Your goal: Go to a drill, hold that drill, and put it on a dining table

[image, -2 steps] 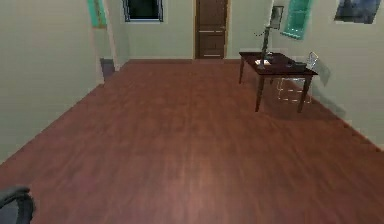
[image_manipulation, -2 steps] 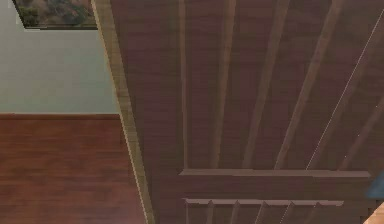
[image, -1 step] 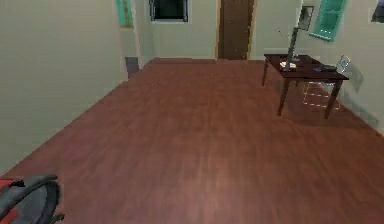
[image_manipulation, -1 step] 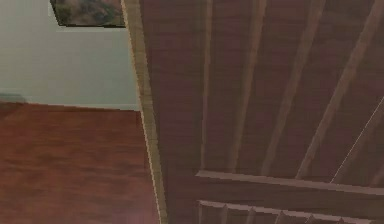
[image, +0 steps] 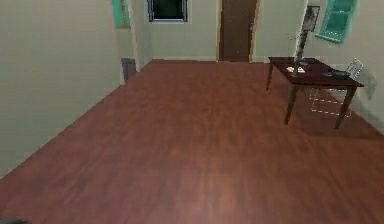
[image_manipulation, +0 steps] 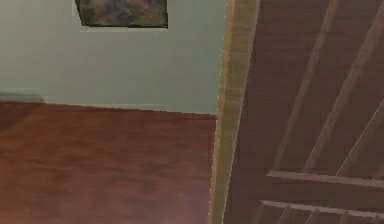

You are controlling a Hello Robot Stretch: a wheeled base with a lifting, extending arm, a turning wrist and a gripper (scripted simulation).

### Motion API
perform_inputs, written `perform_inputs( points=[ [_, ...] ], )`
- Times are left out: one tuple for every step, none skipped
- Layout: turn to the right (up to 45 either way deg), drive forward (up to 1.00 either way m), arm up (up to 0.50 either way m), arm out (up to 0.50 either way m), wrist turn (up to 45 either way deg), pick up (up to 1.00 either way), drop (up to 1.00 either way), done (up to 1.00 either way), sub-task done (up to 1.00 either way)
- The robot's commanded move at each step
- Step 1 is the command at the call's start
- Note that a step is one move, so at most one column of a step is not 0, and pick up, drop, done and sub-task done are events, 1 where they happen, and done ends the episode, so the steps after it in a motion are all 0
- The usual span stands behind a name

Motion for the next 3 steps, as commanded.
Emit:
perform_inputs(
  points=[
    [-12.0,0.00,0.00,0.00,0.0,0.00,0.00,0.00,0.00],
    [0.0,1.00,0.00,0.00,0.0,0.00,0.00,0.00,0.00],
    [-3.0,0.00,0.00,0.00,0.0,0.00,0.00,0.00,0.00]
  ],
)
